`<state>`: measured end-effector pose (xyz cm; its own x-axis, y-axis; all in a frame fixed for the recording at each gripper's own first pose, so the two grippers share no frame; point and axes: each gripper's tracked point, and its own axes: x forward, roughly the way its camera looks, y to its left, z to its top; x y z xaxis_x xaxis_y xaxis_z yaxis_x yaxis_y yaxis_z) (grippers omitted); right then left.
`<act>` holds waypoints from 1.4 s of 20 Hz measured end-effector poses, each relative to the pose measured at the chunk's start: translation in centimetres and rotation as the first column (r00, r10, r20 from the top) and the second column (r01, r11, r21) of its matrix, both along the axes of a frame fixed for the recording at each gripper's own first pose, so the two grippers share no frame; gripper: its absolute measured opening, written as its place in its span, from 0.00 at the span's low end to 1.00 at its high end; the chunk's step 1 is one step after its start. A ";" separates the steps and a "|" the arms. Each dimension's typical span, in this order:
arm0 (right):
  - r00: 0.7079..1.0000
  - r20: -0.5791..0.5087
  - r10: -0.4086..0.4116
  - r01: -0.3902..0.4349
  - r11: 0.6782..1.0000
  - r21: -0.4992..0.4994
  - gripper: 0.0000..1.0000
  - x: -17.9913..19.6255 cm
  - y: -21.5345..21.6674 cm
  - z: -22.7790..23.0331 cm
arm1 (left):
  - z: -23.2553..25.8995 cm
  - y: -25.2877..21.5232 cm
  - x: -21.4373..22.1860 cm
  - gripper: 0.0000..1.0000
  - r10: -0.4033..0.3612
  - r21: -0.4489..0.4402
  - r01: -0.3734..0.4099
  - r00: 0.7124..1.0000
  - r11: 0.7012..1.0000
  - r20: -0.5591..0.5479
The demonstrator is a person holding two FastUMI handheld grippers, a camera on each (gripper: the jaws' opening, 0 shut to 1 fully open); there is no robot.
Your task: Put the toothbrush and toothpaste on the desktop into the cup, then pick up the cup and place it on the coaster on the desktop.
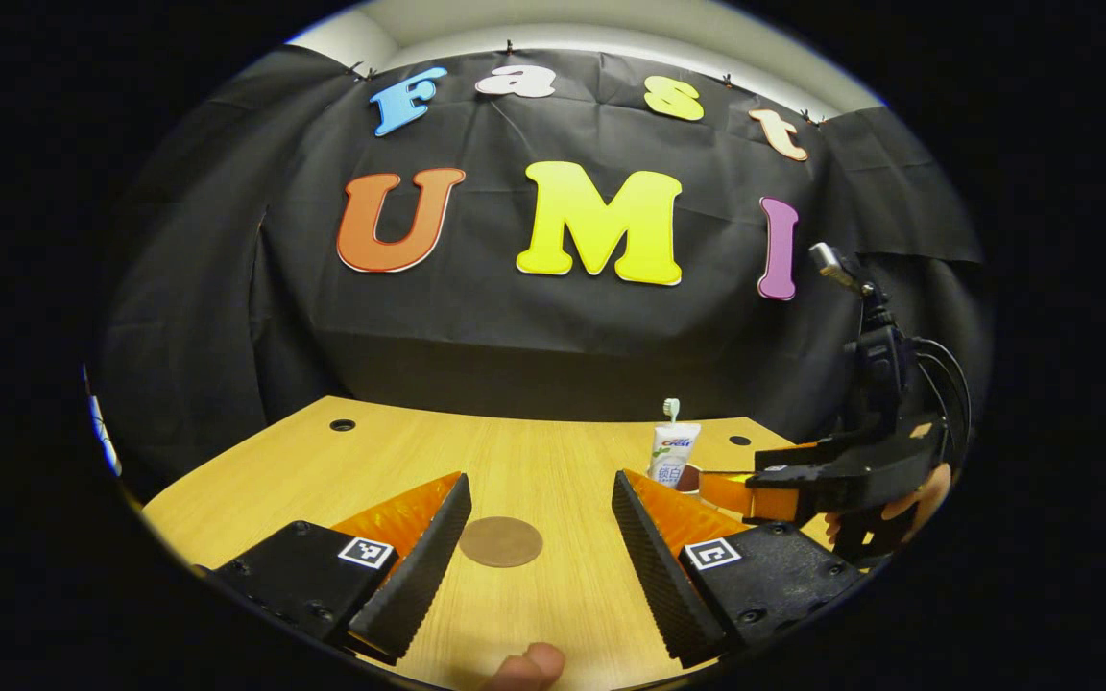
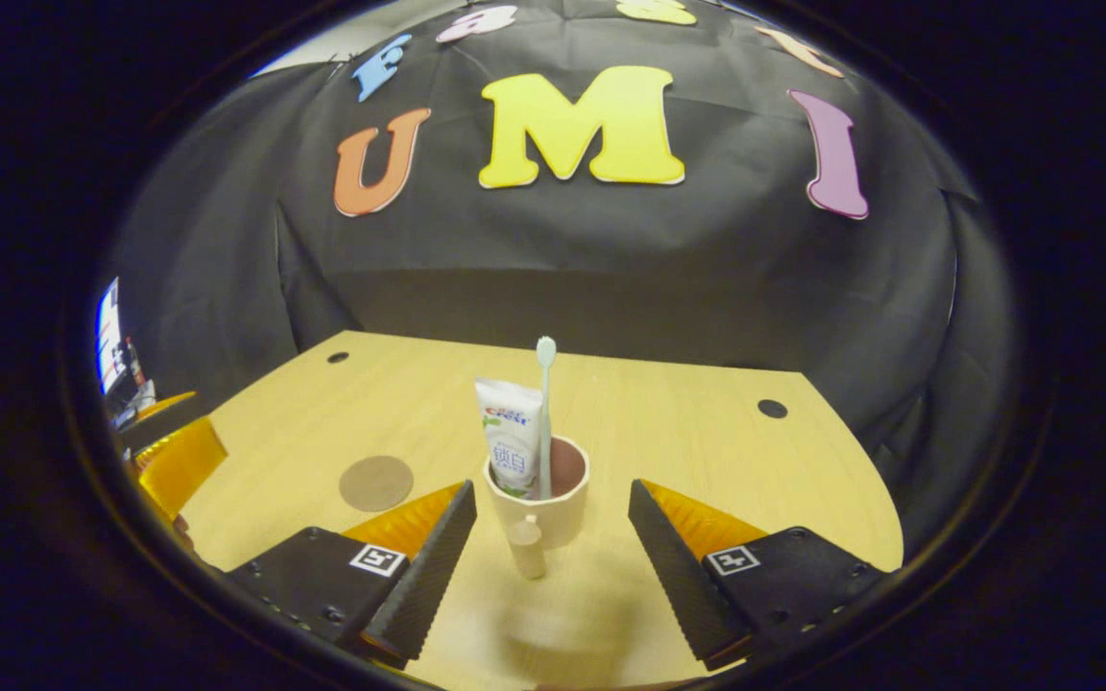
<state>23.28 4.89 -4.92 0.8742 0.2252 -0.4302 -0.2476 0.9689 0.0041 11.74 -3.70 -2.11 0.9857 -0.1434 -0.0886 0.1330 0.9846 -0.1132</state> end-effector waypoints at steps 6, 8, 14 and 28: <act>0.965 -0.263 0.000 -0.012 0.999 -0.045 0.97 1.5 1.0 -4.0 | 0.3 2.0 -1.7 0.94 0.011 0.013 -0.011 0.999 1.000 0.050; 0.938 -0.348 -0.007 -0.013 0.998 -0.057 0.97 2.0 1.2 -5.1 | 0.1 2.7 -2.2 0.94 0.024 0.007 -0.024 0.998 1.000 0.057; 0.827 -0.560 -0.048 0.007 0.997 -0.076 0.83 3.7 2.3 -8.5 | -0.5 3.5 -2.8 0.94 0.032 -0.008 -0.032 0.998 0.999 0.055; 0.789 -0.601 -0.129 0.066 0.990 -0.127 0.27 3.2 2.3 -10.1 | -1.7 3.4 -2.9 0.94 0.008 -0.033 -0.007 1.000 0.999 0.023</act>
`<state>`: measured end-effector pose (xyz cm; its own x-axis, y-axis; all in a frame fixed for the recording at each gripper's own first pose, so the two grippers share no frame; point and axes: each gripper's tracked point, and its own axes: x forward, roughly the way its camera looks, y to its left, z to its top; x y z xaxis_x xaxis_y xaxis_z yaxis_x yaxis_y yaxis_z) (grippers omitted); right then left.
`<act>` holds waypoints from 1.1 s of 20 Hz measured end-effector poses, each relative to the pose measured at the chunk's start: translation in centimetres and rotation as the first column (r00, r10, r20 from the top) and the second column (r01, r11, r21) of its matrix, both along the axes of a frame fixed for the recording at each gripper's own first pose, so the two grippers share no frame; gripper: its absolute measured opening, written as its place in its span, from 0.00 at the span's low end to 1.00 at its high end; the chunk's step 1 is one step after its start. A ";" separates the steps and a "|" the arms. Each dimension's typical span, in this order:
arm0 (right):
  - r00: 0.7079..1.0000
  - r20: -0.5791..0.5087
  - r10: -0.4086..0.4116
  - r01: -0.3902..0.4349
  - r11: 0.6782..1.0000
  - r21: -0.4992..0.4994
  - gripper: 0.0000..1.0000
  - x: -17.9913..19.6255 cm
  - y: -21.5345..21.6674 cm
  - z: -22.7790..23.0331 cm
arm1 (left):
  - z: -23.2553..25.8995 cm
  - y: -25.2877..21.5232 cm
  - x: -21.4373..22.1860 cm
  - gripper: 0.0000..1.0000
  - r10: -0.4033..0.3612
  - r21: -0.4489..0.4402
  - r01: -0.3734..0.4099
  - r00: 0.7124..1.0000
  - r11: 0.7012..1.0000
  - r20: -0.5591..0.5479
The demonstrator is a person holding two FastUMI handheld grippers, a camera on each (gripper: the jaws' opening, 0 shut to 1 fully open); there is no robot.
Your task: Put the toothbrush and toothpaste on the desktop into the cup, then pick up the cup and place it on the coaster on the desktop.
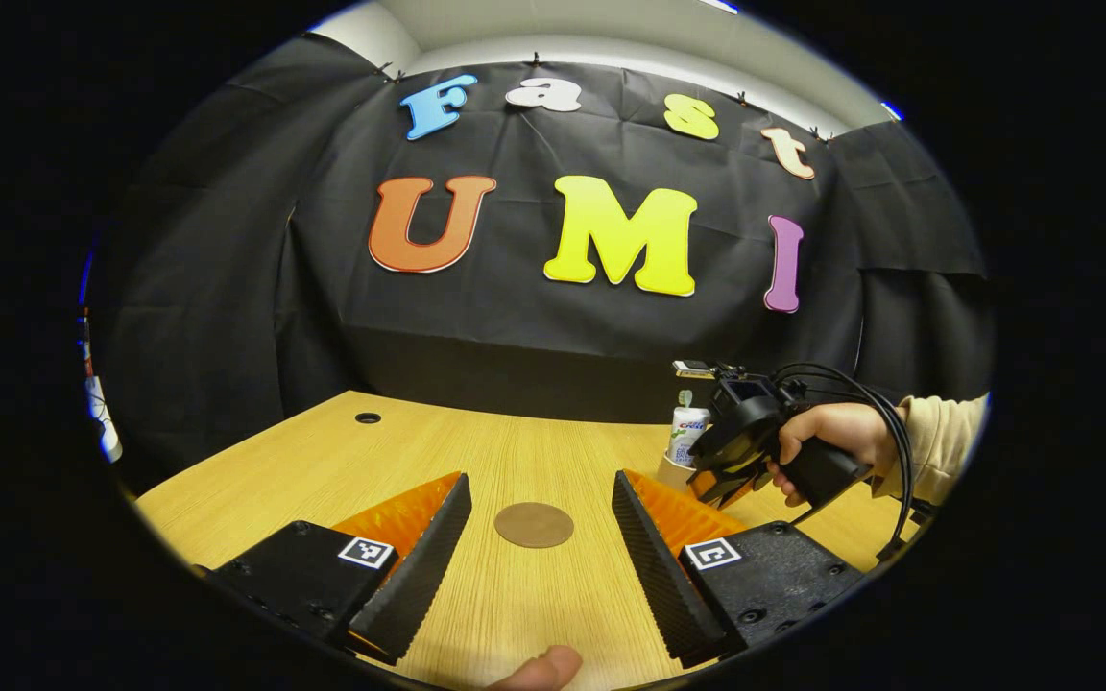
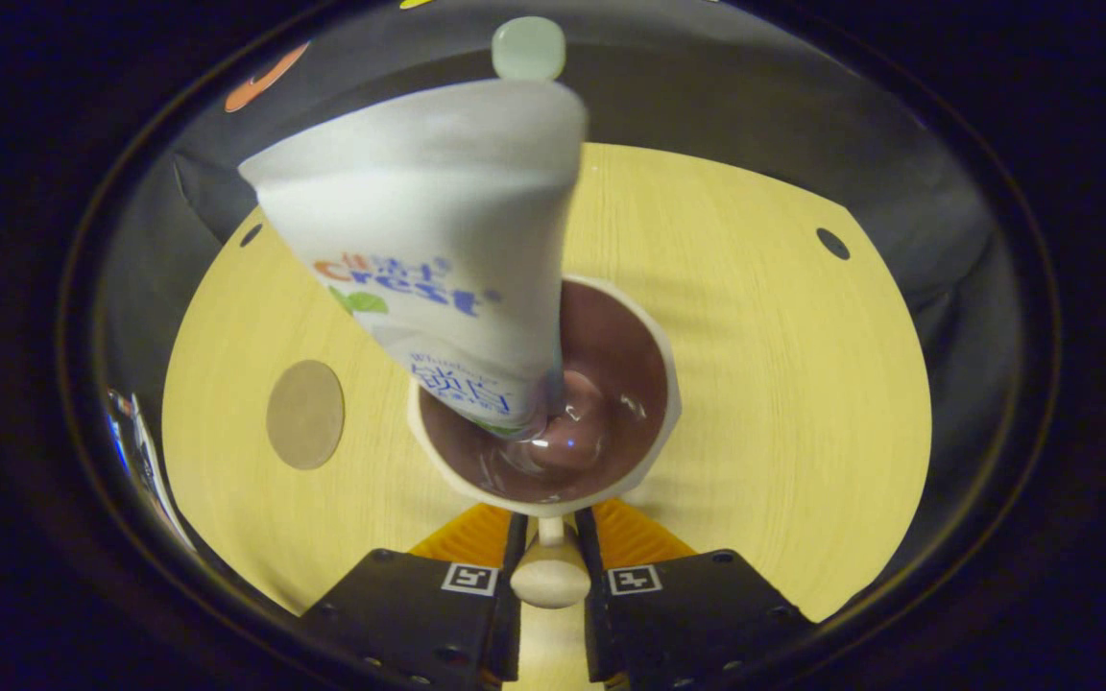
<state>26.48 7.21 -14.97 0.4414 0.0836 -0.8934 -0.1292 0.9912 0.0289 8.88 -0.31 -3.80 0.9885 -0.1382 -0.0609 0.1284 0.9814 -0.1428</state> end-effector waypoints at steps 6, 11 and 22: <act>1.000 0.031 -0.002 0.003 1.000 -0.008 0.22 0.0 -0.1 0.4 | 0.0 -0.2 -0.1 0.94 -0.014 0.020 0.014 1.000 1.000 0.014; 0.995 0.100 0.010 -0.011 1.000 0.011 0.22 0.9 0.2 0.8 | -0.2 -0.1 -0.4 0.94 -0.014 -0.004 0.014 1.000 1.000 0.002; 0.970 0.146 0.194 -0.198 0.980 0.011 0.22 2.1 5.5 0.3 | -2.6 3.5 -2.5 0.94 0.036 0.009 -0.036 0.999 0.999 -0.011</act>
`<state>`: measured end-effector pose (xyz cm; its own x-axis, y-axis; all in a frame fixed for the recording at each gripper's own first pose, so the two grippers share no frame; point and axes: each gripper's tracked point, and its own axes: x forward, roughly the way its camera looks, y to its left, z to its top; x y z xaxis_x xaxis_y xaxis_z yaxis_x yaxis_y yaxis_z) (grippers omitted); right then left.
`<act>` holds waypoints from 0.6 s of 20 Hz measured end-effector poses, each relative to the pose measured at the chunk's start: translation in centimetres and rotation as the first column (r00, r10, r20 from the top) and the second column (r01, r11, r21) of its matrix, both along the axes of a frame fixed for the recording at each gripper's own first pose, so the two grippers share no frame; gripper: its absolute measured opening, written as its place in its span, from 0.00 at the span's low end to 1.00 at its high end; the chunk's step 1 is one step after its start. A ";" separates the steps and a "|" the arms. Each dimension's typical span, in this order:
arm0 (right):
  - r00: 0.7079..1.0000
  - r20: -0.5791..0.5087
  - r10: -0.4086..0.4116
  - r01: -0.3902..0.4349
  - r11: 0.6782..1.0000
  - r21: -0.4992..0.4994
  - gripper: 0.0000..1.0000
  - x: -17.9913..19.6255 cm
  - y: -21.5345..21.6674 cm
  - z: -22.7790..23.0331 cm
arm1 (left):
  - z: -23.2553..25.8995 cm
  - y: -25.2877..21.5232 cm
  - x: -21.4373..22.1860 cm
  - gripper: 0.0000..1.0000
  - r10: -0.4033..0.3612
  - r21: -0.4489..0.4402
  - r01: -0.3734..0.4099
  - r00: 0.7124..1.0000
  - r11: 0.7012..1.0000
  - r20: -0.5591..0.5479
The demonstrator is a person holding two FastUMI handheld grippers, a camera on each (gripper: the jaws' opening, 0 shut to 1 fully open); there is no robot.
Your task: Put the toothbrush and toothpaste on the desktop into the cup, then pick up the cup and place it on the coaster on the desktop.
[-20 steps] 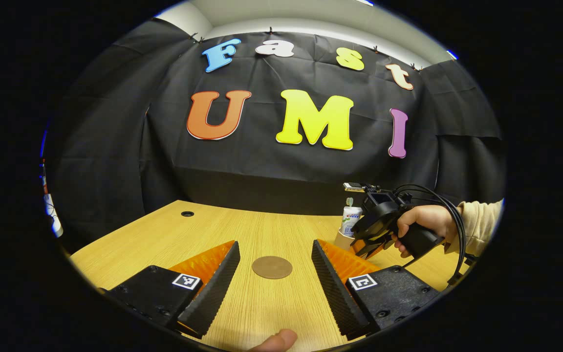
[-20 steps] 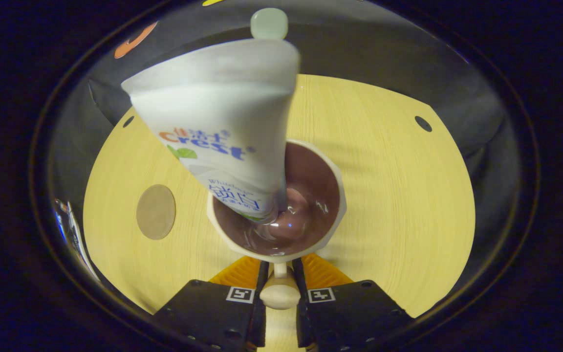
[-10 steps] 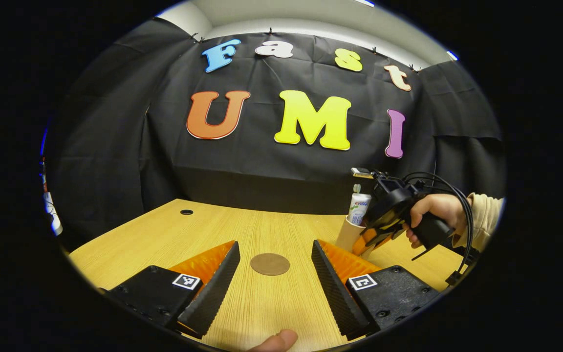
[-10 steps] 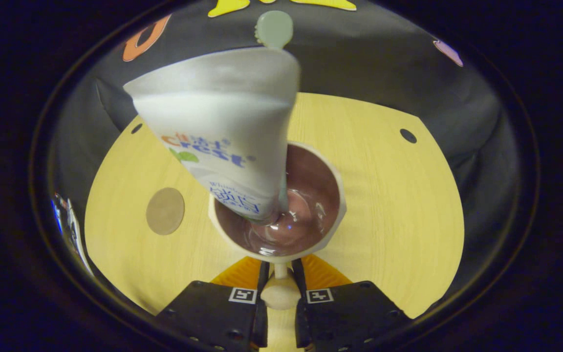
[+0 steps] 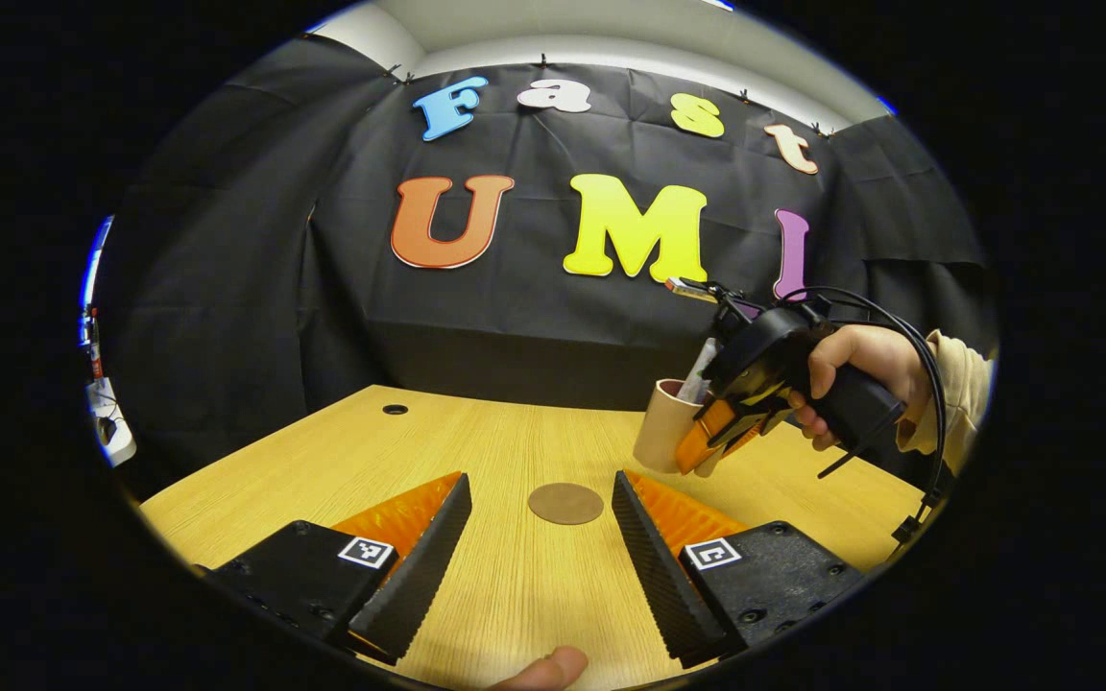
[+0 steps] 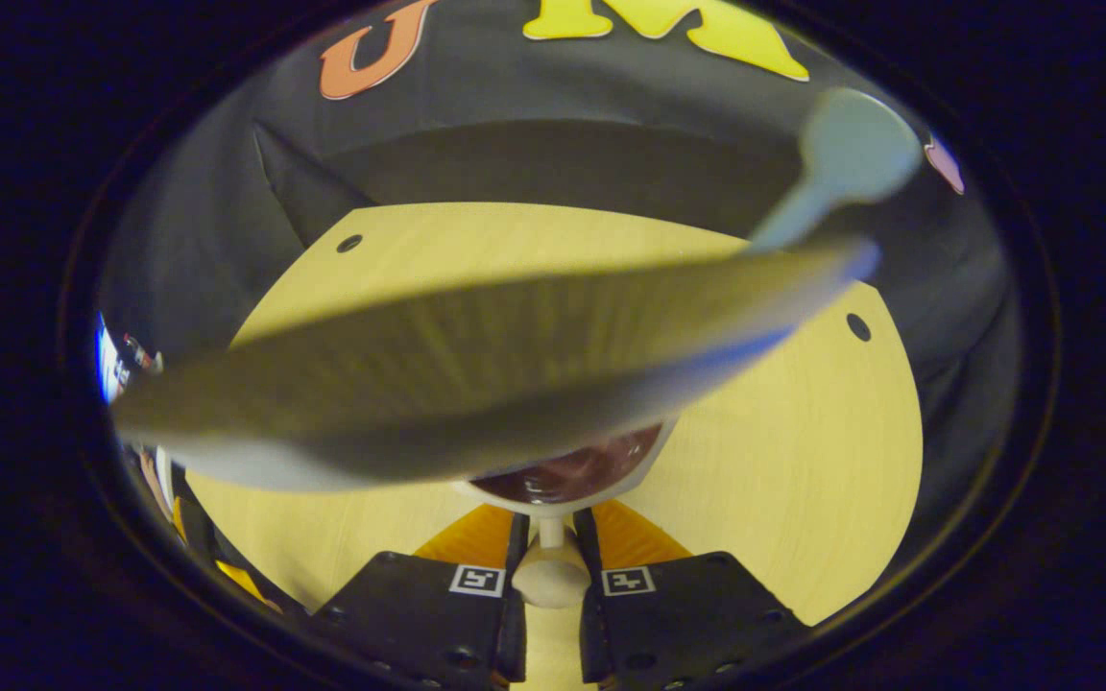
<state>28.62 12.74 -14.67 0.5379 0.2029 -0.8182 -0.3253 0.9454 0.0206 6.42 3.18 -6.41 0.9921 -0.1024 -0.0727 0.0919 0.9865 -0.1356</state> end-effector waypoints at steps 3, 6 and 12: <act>0.999 -0.028 0.039 -0.039 0.999 -0.007 0.22 -0.3 2.4 -0.9 | -0.2 1.1 -0.3 0.94 0.017 0.002 -0.017 1.000 1.000 0.000; 0.996 -0.051 0.073 -0.075 0.997 -0.028 0.22 -0.2 4.9 -2.4 | -0.7 2.5 -0.6 0.94 0.037 0.010 -0.037 0.999 0.999 -0.001; 0.988 -0.093 0.124 -0.130 0.990 -0.058 0.22 0.1 7.8 -4.3 | -2.0 4.4 -0.7 0.94 0.065 -0.003 -0.065 0.997 0.998 -0.030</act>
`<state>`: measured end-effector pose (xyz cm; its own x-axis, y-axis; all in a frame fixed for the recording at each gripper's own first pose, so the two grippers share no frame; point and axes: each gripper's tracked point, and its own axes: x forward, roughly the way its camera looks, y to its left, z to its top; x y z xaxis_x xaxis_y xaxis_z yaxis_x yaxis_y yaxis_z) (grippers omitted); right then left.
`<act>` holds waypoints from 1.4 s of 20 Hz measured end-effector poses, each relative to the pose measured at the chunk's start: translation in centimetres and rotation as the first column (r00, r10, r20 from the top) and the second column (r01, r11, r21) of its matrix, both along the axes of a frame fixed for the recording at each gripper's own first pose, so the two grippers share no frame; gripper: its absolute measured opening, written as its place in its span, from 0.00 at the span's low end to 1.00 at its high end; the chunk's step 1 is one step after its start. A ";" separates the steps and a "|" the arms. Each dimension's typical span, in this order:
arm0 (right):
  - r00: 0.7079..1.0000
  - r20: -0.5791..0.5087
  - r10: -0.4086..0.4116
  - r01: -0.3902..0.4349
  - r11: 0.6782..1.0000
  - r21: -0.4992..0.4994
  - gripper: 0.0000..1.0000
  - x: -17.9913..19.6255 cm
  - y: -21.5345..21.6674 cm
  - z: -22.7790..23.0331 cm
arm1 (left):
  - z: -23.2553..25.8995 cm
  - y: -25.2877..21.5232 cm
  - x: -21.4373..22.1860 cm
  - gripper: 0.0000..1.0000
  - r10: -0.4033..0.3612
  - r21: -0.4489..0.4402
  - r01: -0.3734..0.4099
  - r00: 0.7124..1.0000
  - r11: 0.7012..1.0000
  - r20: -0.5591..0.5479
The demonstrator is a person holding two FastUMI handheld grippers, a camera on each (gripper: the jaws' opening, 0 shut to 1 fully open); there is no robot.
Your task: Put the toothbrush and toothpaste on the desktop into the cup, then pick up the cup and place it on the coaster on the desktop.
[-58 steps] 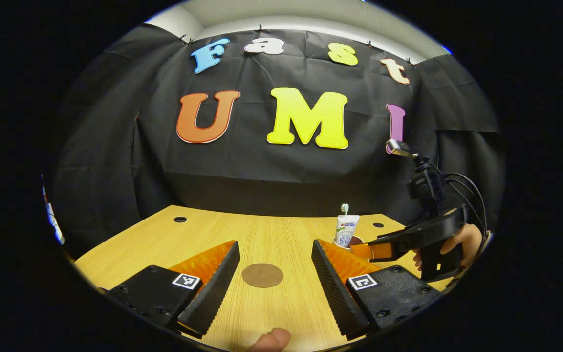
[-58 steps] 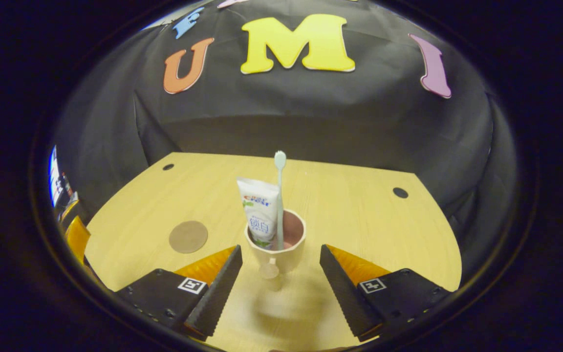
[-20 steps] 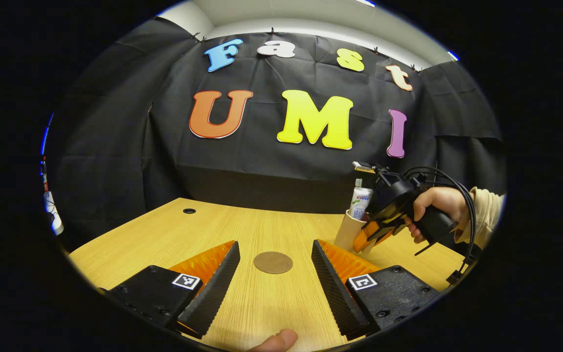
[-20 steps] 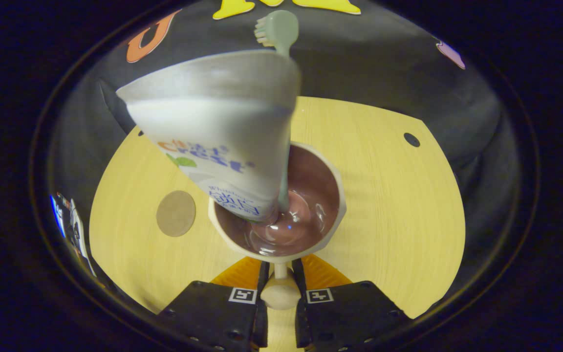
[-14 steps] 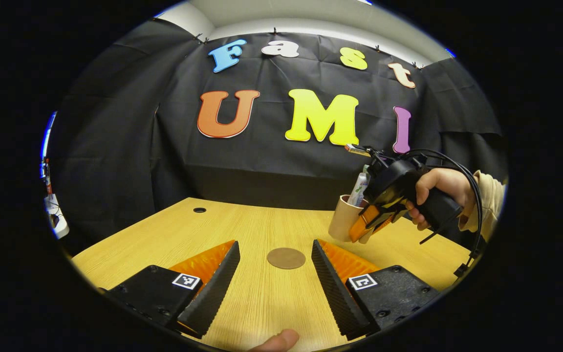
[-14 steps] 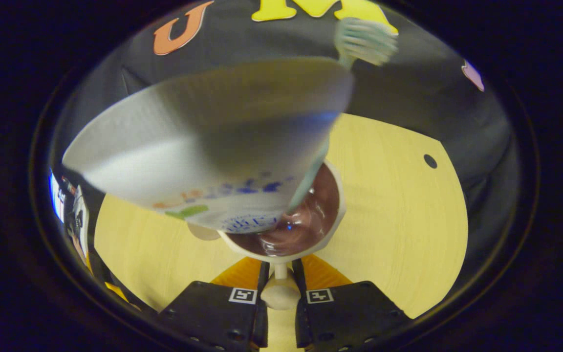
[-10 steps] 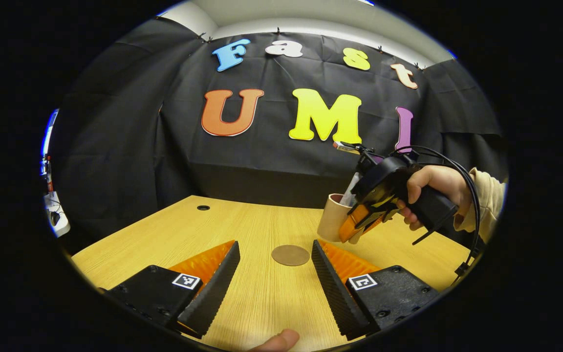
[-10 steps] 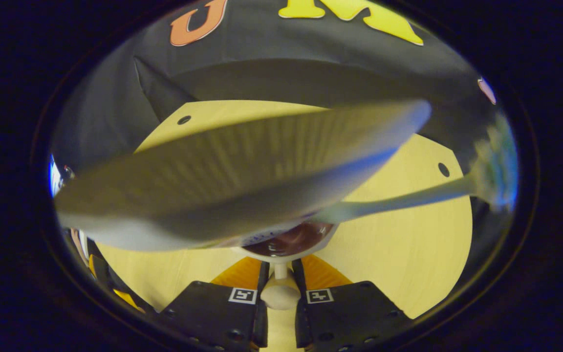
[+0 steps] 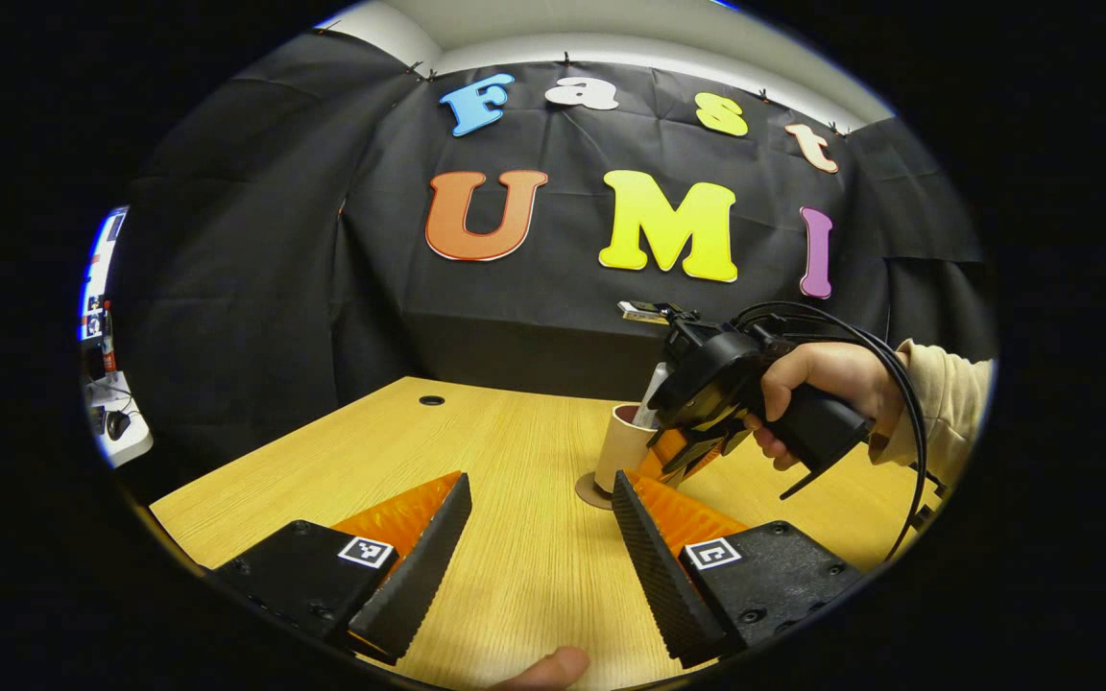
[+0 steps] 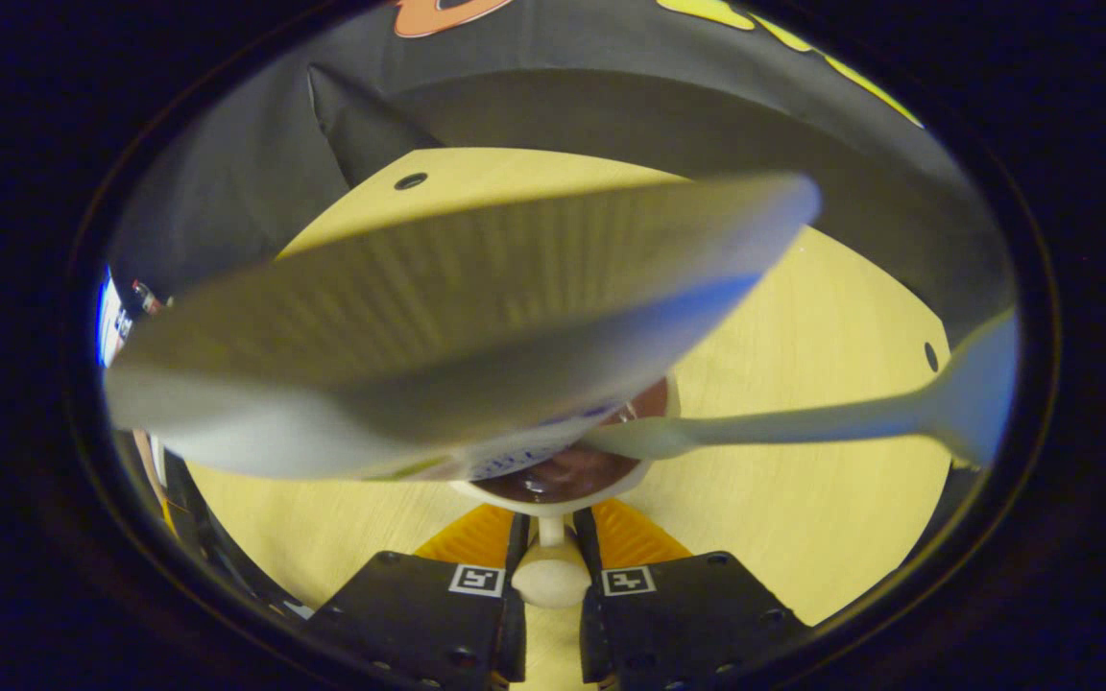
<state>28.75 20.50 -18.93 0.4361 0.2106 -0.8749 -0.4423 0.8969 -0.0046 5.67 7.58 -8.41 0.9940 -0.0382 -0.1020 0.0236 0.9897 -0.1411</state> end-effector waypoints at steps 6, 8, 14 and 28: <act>1.000 -0.008 -0.015 0.015 1.000 -0.014 0.25 0.1 0.6 -0.5 | -0.5 0.2 0.1 0.94 0.002 -0.013 -0.002 1.000 1.000 -0.012; 1.000 -0.005 -0.007 0.007 1.000 0.013 0.26 -0.2 0.9 -0.1 | -0.7 -0.2 0.2 0.94 -0.003 -0.016 0.002 1.000 1.000 -0.018; 0.998 0.068 -0.012 0.002 0.990 0.140 0.94 -2.4 0.7 3.3 | -0.7 -0.7 0.0 0.94 -0.001 0.005 0.001 1.000 1.000 -0.025; 0.814 0.549 -0.188 -0.014 0.939 0.343 0.96 -12.8 -10.3 16.1 | 3.5 -3.2 -2.1 0.94 0.001 0.014 -0.001 1.000 1.000 0.006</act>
